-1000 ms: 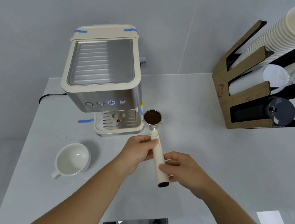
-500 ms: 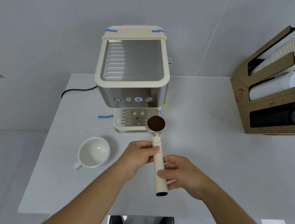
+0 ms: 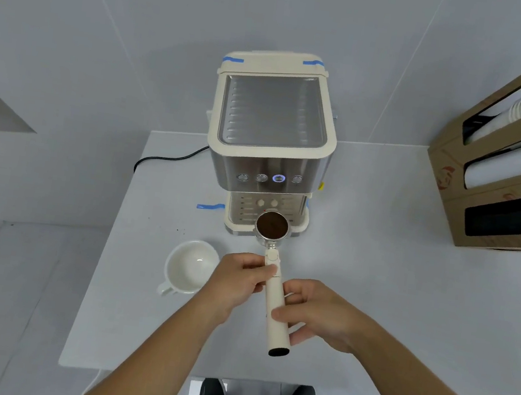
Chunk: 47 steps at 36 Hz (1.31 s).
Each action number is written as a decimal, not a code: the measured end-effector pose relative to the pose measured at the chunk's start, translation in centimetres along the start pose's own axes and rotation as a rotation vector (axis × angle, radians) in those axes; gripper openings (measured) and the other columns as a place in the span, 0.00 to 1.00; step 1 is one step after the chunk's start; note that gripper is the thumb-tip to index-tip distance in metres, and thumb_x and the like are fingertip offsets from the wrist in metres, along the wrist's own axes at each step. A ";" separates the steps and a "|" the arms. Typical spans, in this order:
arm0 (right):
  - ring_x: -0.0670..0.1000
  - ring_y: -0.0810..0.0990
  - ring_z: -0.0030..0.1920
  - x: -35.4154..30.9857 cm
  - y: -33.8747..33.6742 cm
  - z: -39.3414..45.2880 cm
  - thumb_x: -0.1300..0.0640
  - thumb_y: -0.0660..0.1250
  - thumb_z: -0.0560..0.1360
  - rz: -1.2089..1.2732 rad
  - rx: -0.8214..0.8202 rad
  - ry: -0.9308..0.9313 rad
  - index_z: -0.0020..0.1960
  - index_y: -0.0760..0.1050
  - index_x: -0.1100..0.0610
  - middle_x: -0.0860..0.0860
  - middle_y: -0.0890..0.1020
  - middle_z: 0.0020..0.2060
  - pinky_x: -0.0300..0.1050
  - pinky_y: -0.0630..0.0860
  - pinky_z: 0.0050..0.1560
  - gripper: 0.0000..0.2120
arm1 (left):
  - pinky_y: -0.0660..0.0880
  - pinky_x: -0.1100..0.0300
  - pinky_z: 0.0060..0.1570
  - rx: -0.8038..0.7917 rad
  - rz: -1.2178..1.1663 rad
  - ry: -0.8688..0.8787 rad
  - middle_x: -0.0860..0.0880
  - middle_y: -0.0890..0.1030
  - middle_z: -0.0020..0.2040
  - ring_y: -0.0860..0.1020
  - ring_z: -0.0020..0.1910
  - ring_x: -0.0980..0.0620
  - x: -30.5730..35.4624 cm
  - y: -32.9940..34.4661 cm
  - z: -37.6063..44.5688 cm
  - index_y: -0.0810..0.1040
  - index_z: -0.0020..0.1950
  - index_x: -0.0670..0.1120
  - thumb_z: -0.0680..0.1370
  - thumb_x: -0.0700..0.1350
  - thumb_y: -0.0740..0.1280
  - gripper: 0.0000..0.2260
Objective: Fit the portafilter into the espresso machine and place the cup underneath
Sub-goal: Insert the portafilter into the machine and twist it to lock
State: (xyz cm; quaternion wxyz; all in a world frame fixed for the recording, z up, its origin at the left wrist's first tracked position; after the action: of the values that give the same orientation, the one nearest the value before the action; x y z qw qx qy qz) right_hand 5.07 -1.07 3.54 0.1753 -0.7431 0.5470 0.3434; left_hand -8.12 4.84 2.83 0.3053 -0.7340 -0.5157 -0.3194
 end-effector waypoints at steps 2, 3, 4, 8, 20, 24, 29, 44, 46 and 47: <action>0.53 0.86 0.47 -0.2 0.4 0.1 0.65 0.70 0.74 -0.002 -0.005 -0.004 0.61 0.77 0.59 0.55 0.85 0.48 0.50 0.84 0.47 0.16 | 0.81 0.56 0.53 0.005 0.008 0.016 0.48 0.85 0.48 0.83 0.51 0.48 0.0 -0.4 -0.1 0.85 0.50 0.48 0.75 0.45 0.72 0.05; 0.52 0.86 0.47 -0.3 0.5 0.1 0.65 0.70 0.74 -0.003 -0.006 -0.006 0.61 0.77 0.59 0.54 0.85 0.48 0.50 0.84 0.47 0.16 | 0.81 0.56 0.53 0.002 0.007 0.025 0.48 0.85 0.48 0.83 0.51 0.48 0.1 -0.6 -0.2 0.85 0.51 0.48 0.75 0.45 0.72 0.06; 0.52 0.85 0.47 -0.5 0.7 0.2 0.65 0.70 0.74 -0.006 -0.007 -0.006 0.61 0.77 0.60 0.54 0.85 0.47 0.50 0.84 0.47 0.16 | 0.81 0.57 0.53 -0.001 0.009 0.031 0.48 0.85 0.48 0.83 0.50 0.48 0.1 -0.7 -0.3 0.85 0.51 0.48 0.75 0.45 0.72 0.06; 0.53 0.85 0.48 -1.0 1.0 0.3 0.65 0.71 0.73 -0.020 -0.010 -0.023 0.61 0.77 0.60 0.54 0.85 0.46 0.53 0.84 0.48 0.17 | 0.81 0.56 0.53 0.003 0.027 0.049 0.49 0.86 0.47 0.83 0.50 0.49 0.3 -1.5 -0.5 0.85 0.52 0.49 0.75 0.47 0.72 0.07; 0.54 0.85 0.49 -0.6 1.6 0.9 0.64 0.71 0.74 -0.033 0.014 -0.015 0.58 0.77 0.61 0.54 0.85 0.47 0.49 0.84 0.46 0.13 | 0.80 0.53 0.53 0.045 0.101 0.292 0.43 0.87 0.43 0.84 0.45 0.47 4.6 -6.5 -2.5 0.85 0.45 0.52 0.75 0.40 0.71 0.07; 0.53 0.85 0.48 -0.3 1.4 1.3 0.64 0.70 0.73 -0.029 0.020 -0.007 0.56 0.78 0.61 0.54 0.85 0.46 0.53 0.84 0.49 0.12 | 0.77 0.63 0.48 0.083 0.206 0.514 0.51 0.85 0.40 0.82 0.41 0.55 9.1 -7.3 -3.5 0.84 0.45 0.55 0.75 0.40 0.72 0.08; 0.52 0.85 0.46 -0.5 1.3 2.0 0.65 0.70 0.73 0.005 0.042 -0.017 0.56 0.78 0.62 0.53 0.85 0.44 0.53 0.84 0.48 0.12 | 0.72 0.74 0.44 0.183 0.322 0.729 0.58 0.85 0.43 0.81 0.41 0.64 14.8 -7.8 -4.8 0.83 0.47 0.55 0.76 0.44 0.71 0.05; 0.54 0.86 0.45 -3.0 0.5 4.2 0.65 0.71 0.74 0.157 0.060 -0.075 0.61 0.76 0.55 0.56 0.85 0.48 0.50 0.84 0.44 0.16 | 0.74 0.61 0.55 0.209 0.855 0.913 0.54 0.84 0.52 0.79 0.52 0.55 24.2 -5.1 -0.4 0.82 0.57 0.50 0.77 0.50 0.67 0.11; 0.54 0.86 0.44 -3.2 0.4 4.5 0.66 0.71 0.74 0.179 0.057 -0.081 0.62 0.77 0.55 0.57 0.85 0.48 0.50 0.84 0.44 0.17 | 0.74 0.59 0.55 0.134 0.897 0.886 0.54 0.82 0.51 0.78 0.51 0.55 24.4 -4.5 0.7 0.80 0.60 0.50 0.78 0.51 0.67 0.13; 0.54 0.86 0.45 -3.4 0.4 4.6 0.66 0.71 0.74 0.186 0.056 -0.084 0.63 0.76 0.56 0.57 0.85 0.48 0.50 0.84 0.43 0.18 | 0.72 0.60 0.58 0.099 0.916 0.886 0.53 0.82 0.55 0.77 0.53 0.56 24.5 -4.2 1.0 0.79 0.62 0.50 0.78 0.51 0.67 0.14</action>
State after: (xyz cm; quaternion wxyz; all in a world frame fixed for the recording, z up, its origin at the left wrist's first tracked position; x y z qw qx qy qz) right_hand 2.62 4.06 2.68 0.1861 -0.6689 0.6150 0.3737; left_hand -5.51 20.58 21.88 0.6287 -0.6635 0.0110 -0.4054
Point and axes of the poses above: each hand's wrist, its own z-axis towards the middle knuckle, its own y-axis out of the palm, x = y × z, the point moved 7 cm from there along z, towards the middle knuckle
